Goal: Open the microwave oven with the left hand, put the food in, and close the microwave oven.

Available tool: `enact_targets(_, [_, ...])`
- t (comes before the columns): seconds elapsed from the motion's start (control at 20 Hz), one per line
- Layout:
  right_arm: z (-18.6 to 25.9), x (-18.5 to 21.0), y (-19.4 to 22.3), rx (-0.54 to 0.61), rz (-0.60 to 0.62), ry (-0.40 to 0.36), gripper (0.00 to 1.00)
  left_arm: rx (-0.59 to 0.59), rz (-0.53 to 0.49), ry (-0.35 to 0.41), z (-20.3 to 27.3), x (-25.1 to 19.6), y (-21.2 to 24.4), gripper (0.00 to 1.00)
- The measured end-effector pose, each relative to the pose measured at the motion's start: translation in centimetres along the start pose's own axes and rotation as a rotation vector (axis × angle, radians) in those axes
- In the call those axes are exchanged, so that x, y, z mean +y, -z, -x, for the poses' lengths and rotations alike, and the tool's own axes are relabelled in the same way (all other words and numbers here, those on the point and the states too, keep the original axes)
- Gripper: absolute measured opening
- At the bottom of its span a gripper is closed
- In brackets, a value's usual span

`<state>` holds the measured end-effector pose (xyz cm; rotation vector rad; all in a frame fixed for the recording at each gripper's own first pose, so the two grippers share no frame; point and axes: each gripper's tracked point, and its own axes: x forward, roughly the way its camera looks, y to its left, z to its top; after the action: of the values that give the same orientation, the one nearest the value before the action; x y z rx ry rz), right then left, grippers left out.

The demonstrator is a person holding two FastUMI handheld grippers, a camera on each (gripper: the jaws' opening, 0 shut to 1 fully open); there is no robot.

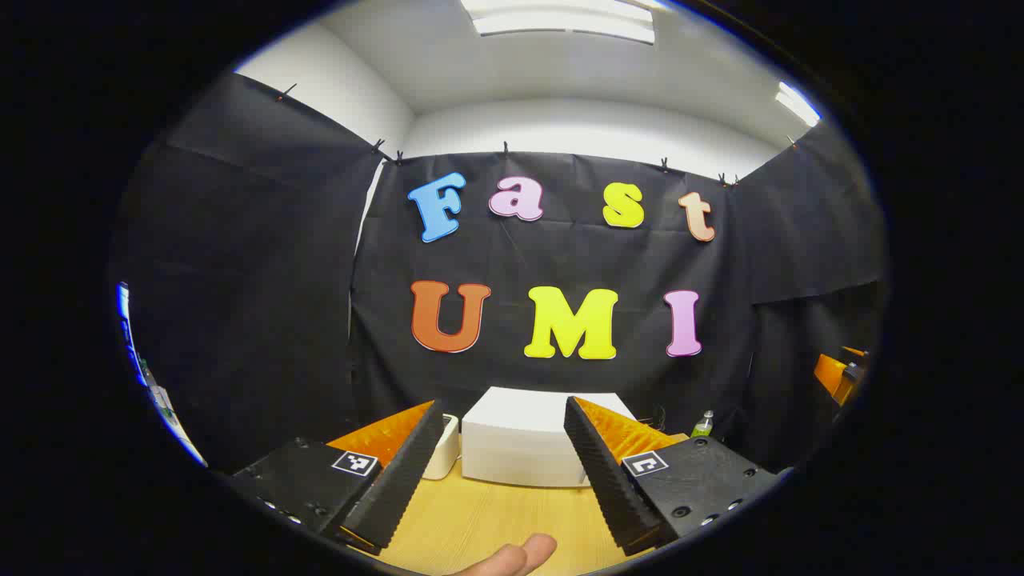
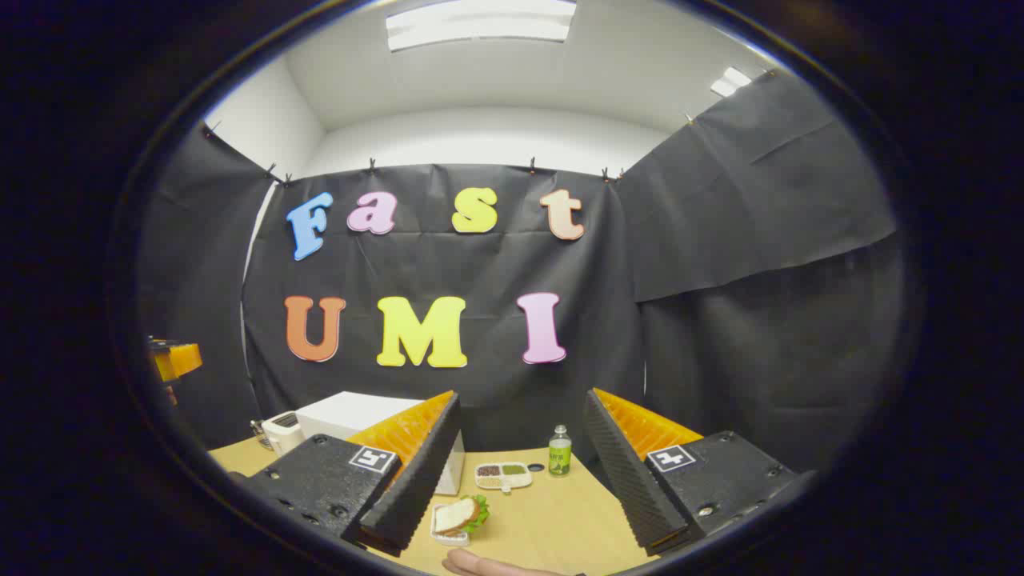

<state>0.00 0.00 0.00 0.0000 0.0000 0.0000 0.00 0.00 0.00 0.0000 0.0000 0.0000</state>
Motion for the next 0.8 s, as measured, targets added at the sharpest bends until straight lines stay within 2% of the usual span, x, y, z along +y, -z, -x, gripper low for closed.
enact_targets(0.05, [0.0,-0.3,0.1,0.003,-0.004,0.001,0.99,0.000,0.004,0.007,0.0,-0.1,-0.1,0.95])
enact_targets(0.5, [-0.3,-1.9,-0.4,-0.013,-0.013,0.009,0.99,0.010,-0.004,0.036,-0.6,-0.6,0.7,0.95])
enact_targets(0.75, [-0.7,-1.8,-0.6,-0.024,-0.020,-0.005,0.99,0.002,0.020,0.036,-2.7,-1.4,0.7,0.95])
enact_targets(0.8, [-0.8,-1.7,-0.7,-0.026,-0.025,-0.014,0.91,-0.001,0.037,0.041,-3.6,-1.6,0.8,0.95])
